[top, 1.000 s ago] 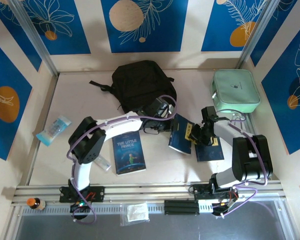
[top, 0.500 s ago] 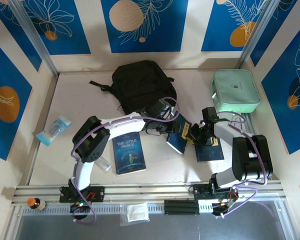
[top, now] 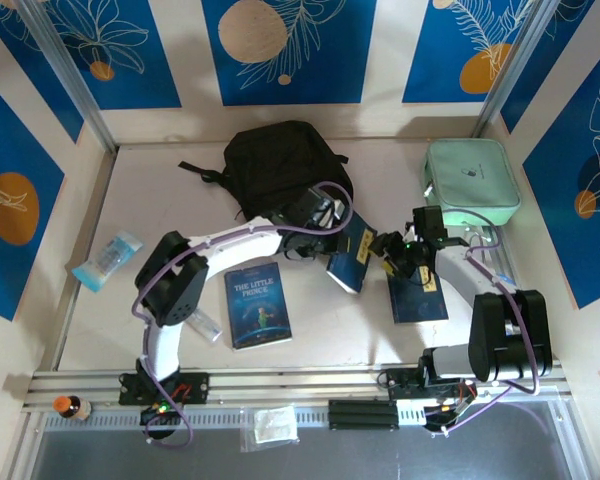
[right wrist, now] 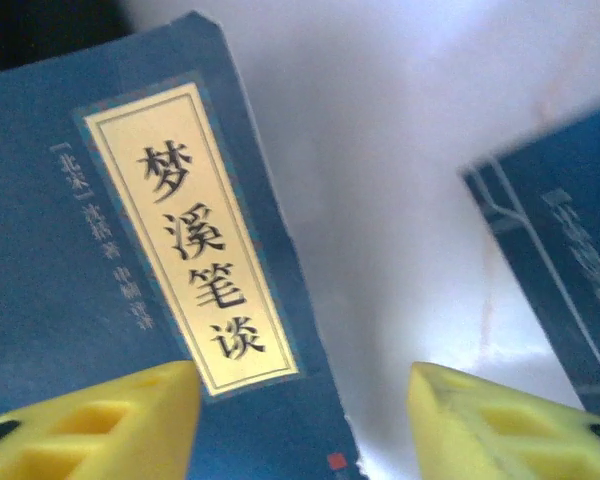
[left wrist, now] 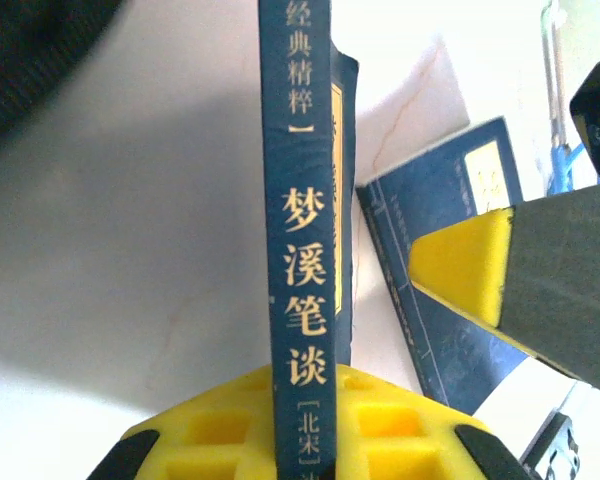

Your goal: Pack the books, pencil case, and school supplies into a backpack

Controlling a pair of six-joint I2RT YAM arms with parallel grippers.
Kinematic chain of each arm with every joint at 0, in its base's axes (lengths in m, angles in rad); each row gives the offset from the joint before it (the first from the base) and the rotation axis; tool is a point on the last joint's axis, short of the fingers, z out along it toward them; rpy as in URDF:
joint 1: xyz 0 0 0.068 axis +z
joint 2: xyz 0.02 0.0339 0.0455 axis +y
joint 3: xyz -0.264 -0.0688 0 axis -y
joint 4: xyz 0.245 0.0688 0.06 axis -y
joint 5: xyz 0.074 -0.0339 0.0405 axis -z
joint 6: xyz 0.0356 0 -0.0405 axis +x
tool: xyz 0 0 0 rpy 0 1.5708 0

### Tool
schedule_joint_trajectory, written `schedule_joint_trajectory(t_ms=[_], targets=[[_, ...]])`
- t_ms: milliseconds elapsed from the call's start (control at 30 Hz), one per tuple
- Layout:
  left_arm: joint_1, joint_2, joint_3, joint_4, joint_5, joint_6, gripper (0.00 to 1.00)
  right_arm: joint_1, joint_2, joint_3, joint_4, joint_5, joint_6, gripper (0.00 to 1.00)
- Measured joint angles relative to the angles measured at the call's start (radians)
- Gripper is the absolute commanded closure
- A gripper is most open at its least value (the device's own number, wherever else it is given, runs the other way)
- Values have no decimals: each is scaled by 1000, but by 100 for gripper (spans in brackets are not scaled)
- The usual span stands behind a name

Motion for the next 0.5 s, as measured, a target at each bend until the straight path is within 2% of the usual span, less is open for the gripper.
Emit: schedule_joint_trajectory(t_ms=[267, 500], targets=[[112, -124, 0, 111, -74, 2, 100, -8, -2, 10, 257, -118, 130, 21], [188, -155, -39, 267, -120, -153, 100, 40, -4, 0, 484, -203, 322, 8]])
